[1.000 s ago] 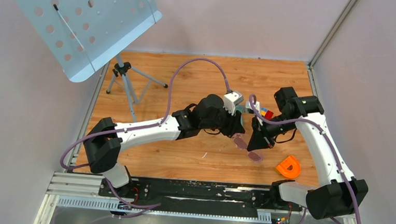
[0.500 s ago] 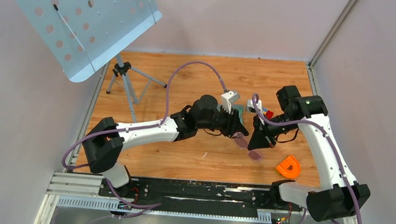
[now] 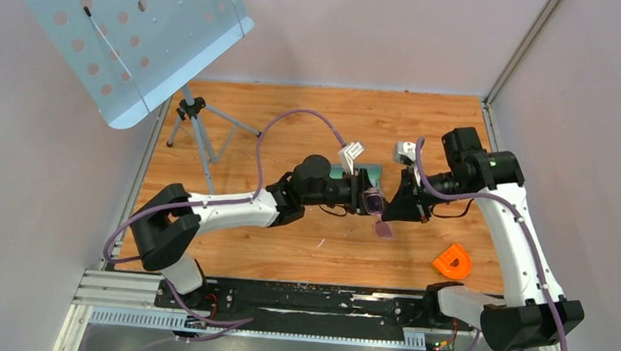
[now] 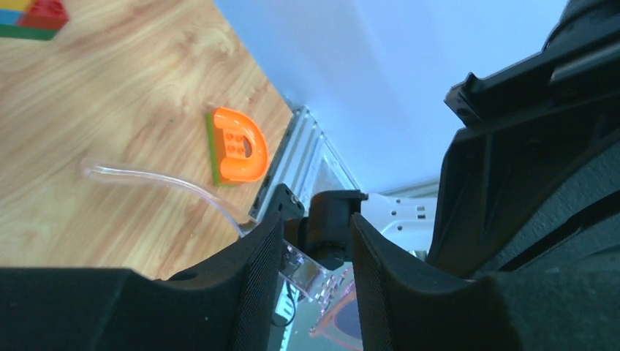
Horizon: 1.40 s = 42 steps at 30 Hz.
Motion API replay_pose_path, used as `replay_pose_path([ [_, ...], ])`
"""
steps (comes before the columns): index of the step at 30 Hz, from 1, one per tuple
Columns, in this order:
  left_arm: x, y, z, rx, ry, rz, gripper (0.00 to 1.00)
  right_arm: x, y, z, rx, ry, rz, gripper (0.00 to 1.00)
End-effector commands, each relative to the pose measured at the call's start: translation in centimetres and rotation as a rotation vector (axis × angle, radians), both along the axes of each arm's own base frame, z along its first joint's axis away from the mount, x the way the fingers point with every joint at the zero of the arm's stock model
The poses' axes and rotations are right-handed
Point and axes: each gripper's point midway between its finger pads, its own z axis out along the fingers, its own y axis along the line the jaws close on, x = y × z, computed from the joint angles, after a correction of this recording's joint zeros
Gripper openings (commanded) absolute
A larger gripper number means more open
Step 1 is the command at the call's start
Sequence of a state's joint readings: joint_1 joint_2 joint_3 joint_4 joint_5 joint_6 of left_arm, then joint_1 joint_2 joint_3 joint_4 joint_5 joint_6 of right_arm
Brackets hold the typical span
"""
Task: Organize the sunglasses
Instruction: Fold the sunglasses at the center of the board.
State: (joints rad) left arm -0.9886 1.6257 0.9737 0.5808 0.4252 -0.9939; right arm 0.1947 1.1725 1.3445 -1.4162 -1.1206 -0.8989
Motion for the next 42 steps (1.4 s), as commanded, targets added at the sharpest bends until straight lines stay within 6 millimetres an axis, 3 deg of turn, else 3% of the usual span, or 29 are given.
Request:
replay_pose_path([
  [1, 3.3, 2.9, 2.9, 0.085, -0.130, 0.196, 0.44, 0.2, -0.2, 0.9, 0.022, -0.099, -0.011, 0.00],
  [4, 5.7, 5.3, 3.7, 0.186, -0.233, 0.341, 0.46, -0.2, -0.5, 0.0, 0.003, -0.092, -0.011, 0.00],
  [7, 7.2, 7.4, 3.0, 0.290, -0.276, 0.450, 0.47, -0.4, -0.5, -0.1, 0.007, -0.086, -0.008, 0.00],
  [12, 7.2, 9.0, -1.8, 0.419, -0.183, 0.496, 0.47, -0.6, 0.1, 1.5, 0.061, -0.103, 0.003, 0.00],
  [15, 6.7, 8.9, -4.4, 0.411, -0.080, 0.503, 0.46, -0.7, 0.5, 2.7, 0.105, -0.109, 0.011, 0.00],
  [17, 6.4, 8.2, -5.0, 0.389, -0.043, 0.489, 0.46, -0.7, 0.7, 3.4, 0.127, -0.113, 0.016, 0.00],
  [24, 5.0, 3.6, -3.4, 0.178, 0.036, 0.346, 0.46, -0.2, 1.3, 4.5, 0.175, -0.115, 0.023, 0.00],
  [28, 4.4, 2.1, -2.5, 0.102, 0.071, 0.286, 0.46, 0.1, 1.5, 4.8, 0.194, -0.111, 0.025, 0.00],
  [35, 3.7, 1.7, 0.2, -0.056, 0.056, 0.246, 0.46, 0.5, 1.5, 3.8, 0.186, -0.086, 0.022, 0.00],
  [42, 3.1, 3.2, -0.2, -0.058, 0.058, 0.266, 0.43, 0.5, 1.4, 4.7, 0.181, -0.118, 0.013, 0.00],
])
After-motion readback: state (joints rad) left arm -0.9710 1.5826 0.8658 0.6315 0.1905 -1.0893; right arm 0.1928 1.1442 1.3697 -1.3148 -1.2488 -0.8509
